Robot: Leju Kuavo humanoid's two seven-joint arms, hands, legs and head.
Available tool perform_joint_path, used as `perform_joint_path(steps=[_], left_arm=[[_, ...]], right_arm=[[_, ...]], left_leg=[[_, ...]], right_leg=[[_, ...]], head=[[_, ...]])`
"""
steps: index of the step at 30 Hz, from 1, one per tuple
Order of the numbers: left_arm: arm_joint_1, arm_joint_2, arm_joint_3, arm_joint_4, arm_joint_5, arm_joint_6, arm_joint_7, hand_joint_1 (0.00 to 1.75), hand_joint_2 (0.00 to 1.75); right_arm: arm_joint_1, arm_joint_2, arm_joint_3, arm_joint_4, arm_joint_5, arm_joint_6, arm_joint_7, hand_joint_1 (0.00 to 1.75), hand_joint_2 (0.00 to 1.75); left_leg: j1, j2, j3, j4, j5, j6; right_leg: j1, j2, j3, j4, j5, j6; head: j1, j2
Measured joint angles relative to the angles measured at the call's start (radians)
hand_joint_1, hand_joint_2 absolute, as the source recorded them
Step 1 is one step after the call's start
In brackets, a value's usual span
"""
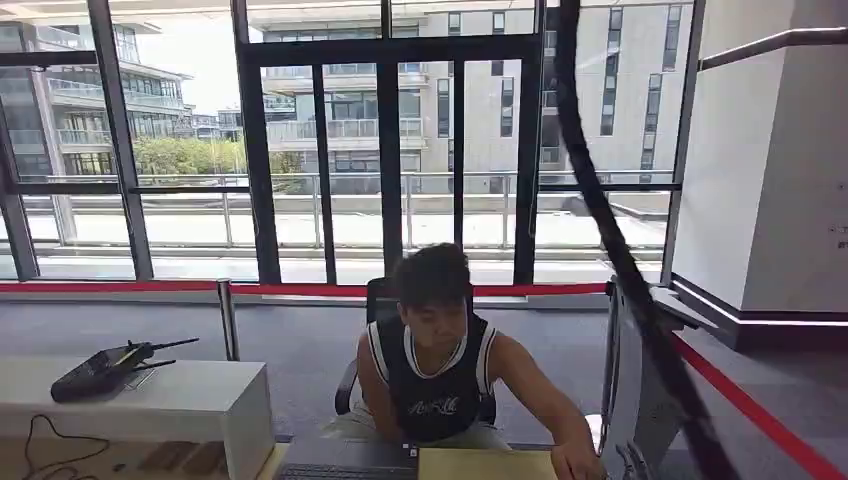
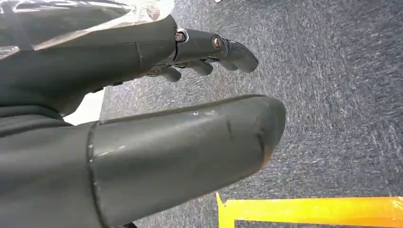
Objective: Pass the card to the sensor for recognition and then transmit it.
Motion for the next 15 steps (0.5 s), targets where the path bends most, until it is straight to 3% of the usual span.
perform_joint_path(steps=[1, 2, 15], left_arm=[[0.000, 0.000, -0.004, 0.000, 0.000, 0.000, 0.000, 0.00, 0.00], [0.000, 0.001, -0.007, 0.000, -0.002, 0.000, 0.000, 0.00, 0.00], [0.001, 0.004, -0.024, 0.000, -0.011, -0.009, 0.012, 0.00, 0.00]], right_arm=[[0.001, -0.001, 0.003, 0.001, -0.006, 0.000, 0.004, 1.68, 1.75], [0.002, -0.004, 0.006, 0.000, -0.014, -0.003, 0.008, 1.75, 1.75], [0.029, -0.023, 0.011, -0.003, -0.030, -0.001, 0.018, 1.75, 1.75]], left_leg=[[0.000, 0.000, 0.000, 0.000, 0.000, 0.000], [0.000, 0.000, 0.000, 0.000, 0.000, 0.000], [0.000, 0.000, 0.000, 0.000, 0.000, 0.000]], right_leg=[[0.000, 0.000, 0.000, 0.000, 0.000, 0.000], [0.000, 0.000, 0.000, 0.000, 0.000, 0.000], [0.000, 0.000, 0.000, 0.000, 0.000, 0.000]], head=[[0.000, 0.000], [0.000, 0.000], [0.000, 0.000]])
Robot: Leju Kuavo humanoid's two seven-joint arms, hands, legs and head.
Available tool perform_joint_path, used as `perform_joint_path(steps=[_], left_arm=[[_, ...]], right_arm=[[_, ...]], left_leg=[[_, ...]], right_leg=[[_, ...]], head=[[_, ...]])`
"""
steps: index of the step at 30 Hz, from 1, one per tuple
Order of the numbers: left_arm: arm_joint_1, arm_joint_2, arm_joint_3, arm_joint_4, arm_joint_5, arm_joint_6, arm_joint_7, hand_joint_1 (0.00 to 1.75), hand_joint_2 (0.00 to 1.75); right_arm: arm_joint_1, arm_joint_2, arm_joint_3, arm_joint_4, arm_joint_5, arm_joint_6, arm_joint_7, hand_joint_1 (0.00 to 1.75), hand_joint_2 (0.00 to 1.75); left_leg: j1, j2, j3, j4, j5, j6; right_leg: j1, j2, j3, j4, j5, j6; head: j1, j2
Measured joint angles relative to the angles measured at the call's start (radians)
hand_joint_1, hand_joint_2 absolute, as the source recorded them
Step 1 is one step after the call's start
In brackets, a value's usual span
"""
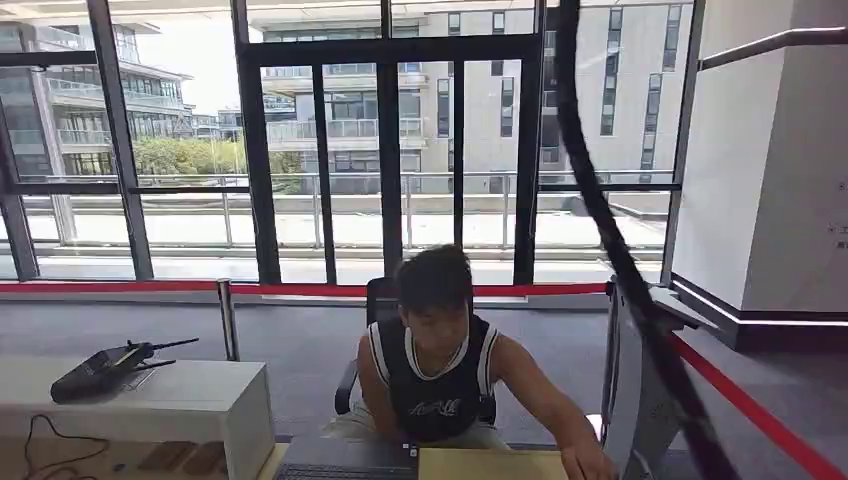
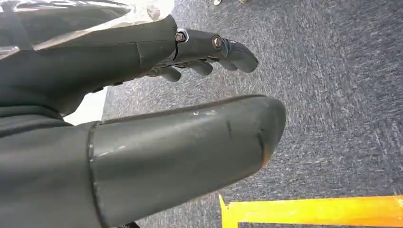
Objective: Pass the card to the sensor for recognition and then transmit it.
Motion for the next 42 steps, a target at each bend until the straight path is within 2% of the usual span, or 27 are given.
perform_joint_path(steps=[10, 19, 30, 42], left_arm=[[0.000, 0.001, -0.011, 0.000, 0.000, 0.000, -0.004, 0.00, 0.00], [0.001, 0.001, -0.013, 0.000, 0.008, 0.000, -0.011, 0.00, 0.00], [0.001, 0.001, -0.013, 0.000, 0.029, 0.001, -0.024, 0.00, 0.00], [0.000, 0.001, -0.013, 0.000, 0.047, 0.006, -0.034, 0.00, 0.00]], right_arm=[[0.026, -0.015, 0.000, -0.013, -0.003, 0.016, 0.025, 1.75, 1.75], [0.046, -0.026, 0.003, 0.018, -0.006, 0.085, 0.032, 1.75, 1.75], [0.041, -0.018, 0.023, 0.199, -0.036, 0.103, -0.014, 1.75, 1.75], [-0.008, 0.035, 0.047, 0.424, -0.053, 0.112, -0.062, 1.75, 1.75]], left_leg=[[0.000, 0.000, 0.000, 0.000, 0.000, 0.000], [0.000, 0.000, 0.000, 0.000, 0.000, 0.000], [0.000, 0.000, -0.001, 0.000, 0.000, 0.000], [0.000, 0.000, -0.001, 0.000, 0.000, 0.000]], right_leg=[[0.000, 0.000, 0.000, 0.000, 0.000, 0.000], [0.000, 0.000, 0.000, 0.000, 0.000, 0.000], [0.000, 0.000, 0.000, 0.000, 0.000, 0.000], [0.000, 0.000, 0.000, 0.000, 0.000, 0.000]], head=[[0.000, 0.000], [0.000, 0.000], [0.000, 0.000], [0.000, 0.000]])
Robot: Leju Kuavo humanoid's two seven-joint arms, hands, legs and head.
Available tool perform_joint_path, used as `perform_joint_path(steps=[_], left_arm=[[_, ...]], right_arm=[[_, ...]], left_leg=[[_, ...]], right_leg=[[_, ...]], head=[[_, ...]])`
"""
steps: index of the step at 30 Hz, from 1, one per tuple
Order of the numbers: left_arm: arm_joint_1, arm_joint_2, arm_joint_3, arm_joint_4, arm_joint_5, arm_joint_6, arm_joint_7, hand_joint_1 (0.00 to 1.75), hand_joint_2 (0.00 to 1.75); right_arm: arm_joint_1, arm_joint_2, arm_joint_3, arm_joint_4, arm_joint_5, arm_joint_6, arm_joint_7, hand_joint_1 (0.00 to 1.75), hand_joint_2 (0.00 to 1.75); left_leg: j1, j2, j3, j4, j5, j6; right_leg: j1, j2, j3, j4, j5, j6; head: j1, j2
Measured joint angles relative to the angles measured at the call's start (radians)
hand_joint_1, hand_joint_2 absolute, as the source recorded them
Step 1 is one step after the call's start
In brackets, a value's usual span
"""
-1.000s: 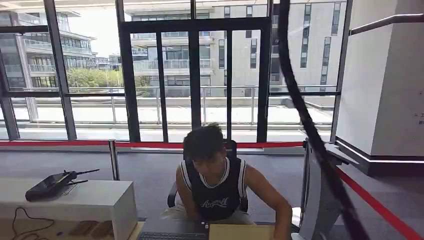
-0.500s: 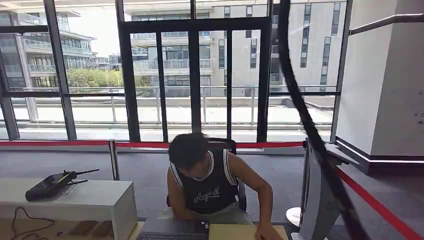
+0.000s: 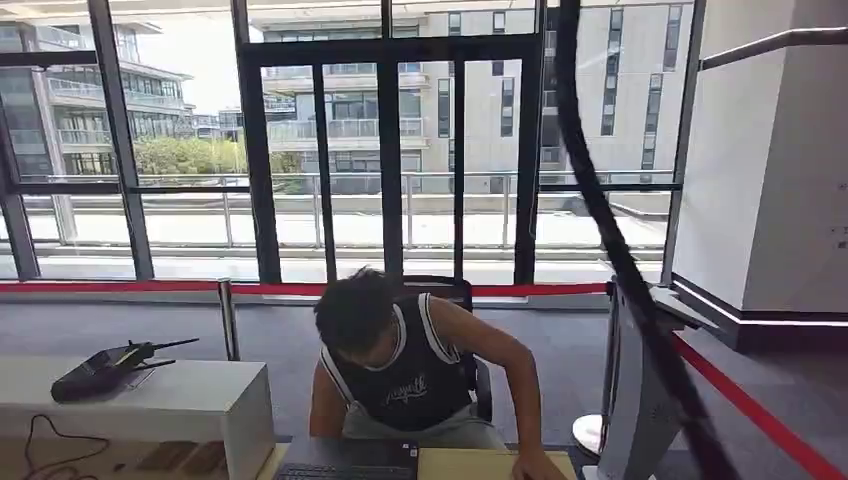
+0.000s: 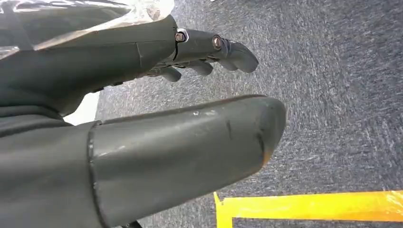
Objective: Pass the card to the sensor for recognition and then transmit it.
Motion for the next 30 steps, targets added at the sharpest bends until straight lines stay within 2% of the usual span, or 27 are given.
perform_joint_path(steps=[13, 30], left_arm=[[0.000, 0.000, 0.000, 0.000, 0.015, 0.003, 0.004, 0.00, 0.00], [0.000, 0.000, 0.000, 0.000, 0.027, 0.012, 0.010, 0.00, 0.00]], right_arm=[[-0.009, 0.057, 0.037, 0.141, 0.015, 0.004, -0.009, 1.75, 1.75], [-0.010, 0.076, 0.051, 0.210, -0.023, -0.002, -0.027, 1.75, 1.75]], left_leg=[[0.000, 0.000, 0.000, 0.000, 0.000, 0.000], [0.000, 0.000, 0.001, 0.000, 0.000, 0.000]], right_leg=[[0.000, 0.000, 0.000, 0.000, 0.000, 0.000], [0.000, 0.000, 0.001, 0.000, 0.000, 0.000]], head=[[0.000, 0.000], [0.000, 0.000]])
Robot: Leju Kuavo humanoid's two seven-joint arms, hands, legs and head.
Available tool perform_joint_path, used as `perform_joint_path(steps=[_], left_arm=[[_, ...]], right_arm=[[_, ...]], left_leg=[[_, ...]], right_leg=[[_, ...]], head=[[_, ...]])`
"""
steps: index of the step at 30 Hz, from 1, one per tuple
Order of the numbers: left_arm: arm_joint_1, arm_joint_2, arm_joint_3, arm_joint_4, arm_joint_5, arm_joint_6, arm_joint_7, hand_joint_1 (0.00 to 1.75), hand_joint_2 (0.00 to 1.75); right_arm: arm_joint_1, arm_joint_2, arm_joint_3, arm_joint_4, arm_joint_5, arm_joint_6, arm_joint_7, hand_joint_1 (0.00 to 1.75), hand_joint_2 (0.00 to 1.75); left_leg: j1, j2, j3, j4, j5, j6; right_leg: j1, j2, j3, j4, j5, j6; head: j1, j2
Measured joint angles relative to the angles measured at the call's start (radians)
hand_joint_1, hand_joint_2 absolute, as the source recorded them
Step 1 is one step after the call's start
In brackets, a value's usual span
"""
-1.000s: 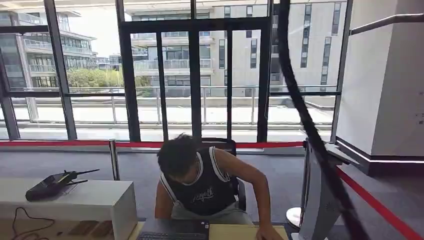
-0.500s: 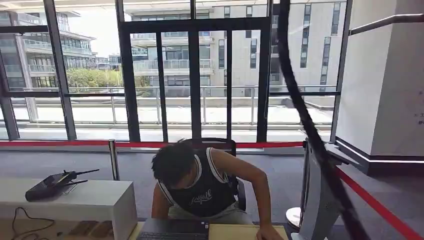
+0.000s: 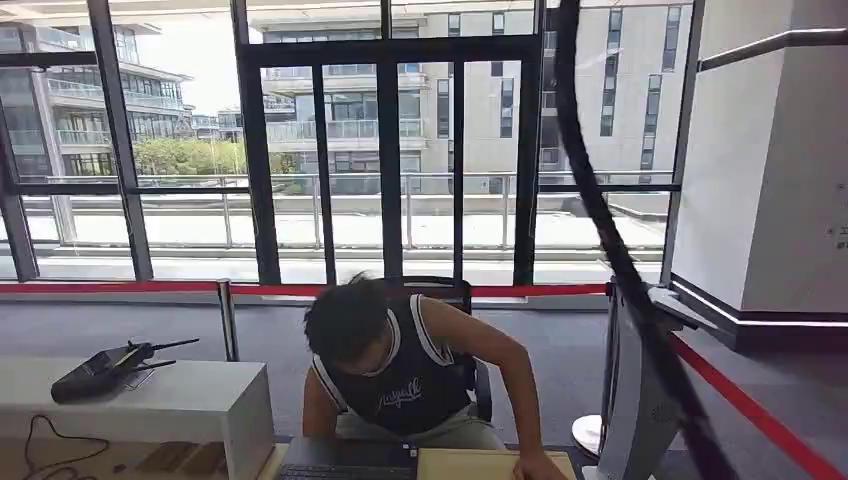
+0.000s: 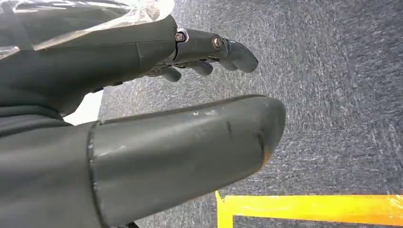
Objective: Pass the card to the sensor for recognition and then transmit it.
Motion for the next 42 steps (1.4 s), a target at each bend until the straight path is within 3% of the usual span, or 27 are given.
perform_joint_path(steps=[20, 27, 42], left_arm=[[0.000, 0.000, 0.000, 0.000, 0.000, 0.000, -0.001, 0.00, 0.00], [0.000, 0.000, 0.000, 0.000, 0.004, 0.003, 0.012, 0.00, 0.00], [0.001, 0.003, 0.000, 0.000, 0.007, 0.002, 0.018, 0.00, 0.00]], right_arm=[[-0.001, 0.005, 0.000, 0.029, -0.018, -0.011, -0.014, 1.75, 1.75], [-0.008, 0.003, -0.002, 0.033, -0.072, -0.050, -0.041, 1.75, 1.75], [-0.071, -0.032, -0.031, 0.031, -0.122, -0.061, -0.057, 1.75, 1.75]], left_leg=[[0.000, 0.000, 0.001, 0.000, 0.000, 0.000], [0.000, 0.000, 0.001, 0.000, 0.000, 0.000], [0.000, 0.000, 0.000, 0.000, 0.000, 0.000]], right_leg=[[0.000, 0.000, 0.001, 0.000, 0.000, 0.000], [0.000, 0.000, 0.001, 0.000, 0.000, 0.000], [0.000, 0.000, 0.000, 0.000, 0.000, 0.000]], head=[[0.000, 0.000], [0.000, 0.000], [0.000, 0.000]])
